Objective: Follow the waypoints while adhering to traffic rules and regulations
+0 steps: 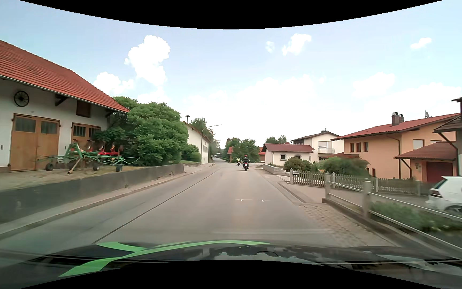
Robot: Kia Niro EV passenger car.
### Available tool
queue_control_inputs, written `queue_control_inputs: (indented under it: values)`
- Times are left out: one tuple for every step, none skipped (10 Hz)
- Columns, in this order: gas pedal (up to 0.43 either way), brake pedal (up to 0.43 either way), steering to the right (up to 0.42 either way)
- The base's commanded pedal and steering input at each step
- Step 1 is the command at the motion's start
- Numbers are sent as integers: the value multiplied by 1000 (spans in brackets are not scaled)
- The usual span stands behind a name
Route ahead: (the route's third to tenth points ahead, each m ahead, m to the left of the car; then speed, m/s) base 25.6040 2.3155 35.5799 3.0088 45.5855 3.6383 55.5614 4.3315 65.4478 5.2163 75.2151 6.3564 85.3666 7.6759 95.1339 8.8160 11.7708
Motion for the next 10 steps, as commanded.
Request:
queue_control_inputs:
  values:
    - [169,0,-3]
    - [169,0,-3]
    - [169,0,-4]
    - [169,0,-5]
    - [169,0,-5]
    - [169,0,-6]
    - [169,0,-7]
    - [169,0,-8]
    - [169,0,-7]
    - [169,0,-7]
